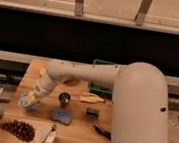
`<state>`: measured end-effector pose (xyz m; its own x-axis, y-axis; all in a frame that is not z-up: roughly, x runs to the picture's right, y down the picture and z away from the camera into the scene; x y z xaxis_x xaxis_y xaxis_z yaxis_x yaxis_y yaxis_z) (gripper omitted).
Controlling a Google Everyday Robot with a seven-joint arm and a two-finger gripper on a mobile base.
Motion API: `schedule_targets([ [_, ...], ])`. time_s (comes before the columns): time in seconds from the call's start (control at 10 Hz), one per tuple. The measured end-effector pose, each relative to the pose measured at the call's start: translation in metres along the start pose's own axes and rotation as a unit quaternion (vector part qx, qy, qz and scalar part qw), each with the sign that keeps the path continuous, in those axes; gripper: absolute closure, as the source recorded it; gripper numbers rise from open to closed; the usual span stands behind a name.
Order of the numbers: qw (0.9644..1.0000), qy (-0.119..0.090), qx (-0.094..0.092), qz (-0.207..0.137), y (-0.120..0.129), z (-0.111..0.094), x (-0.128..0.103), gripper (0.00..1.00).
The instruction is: Place towel in plastic cup
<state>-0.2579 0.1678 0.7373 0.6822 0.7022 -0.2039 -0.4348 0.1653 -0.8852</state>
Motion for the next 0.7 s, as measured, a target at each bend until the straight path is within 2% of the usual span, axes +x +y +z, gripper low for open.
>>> schedule_targets([
  [0.1, 1.0, -0.002, 0.002, -0.003, 0.0, -0.002, -0.002, 0.23],
  [0.2, 1.0, -0.003, 0.004, -0.008, 0.001, -0.005, -0.005, 0.22],
  [0.5, 0.9994, -0.003, 0.014, -0.032, 0.008, -0.014, -0.017, 0.22],
  [0.7, 0.9984, -0.005, 0.033, -0.045, 0.009, -0.024, -0.025, 0.22],
])
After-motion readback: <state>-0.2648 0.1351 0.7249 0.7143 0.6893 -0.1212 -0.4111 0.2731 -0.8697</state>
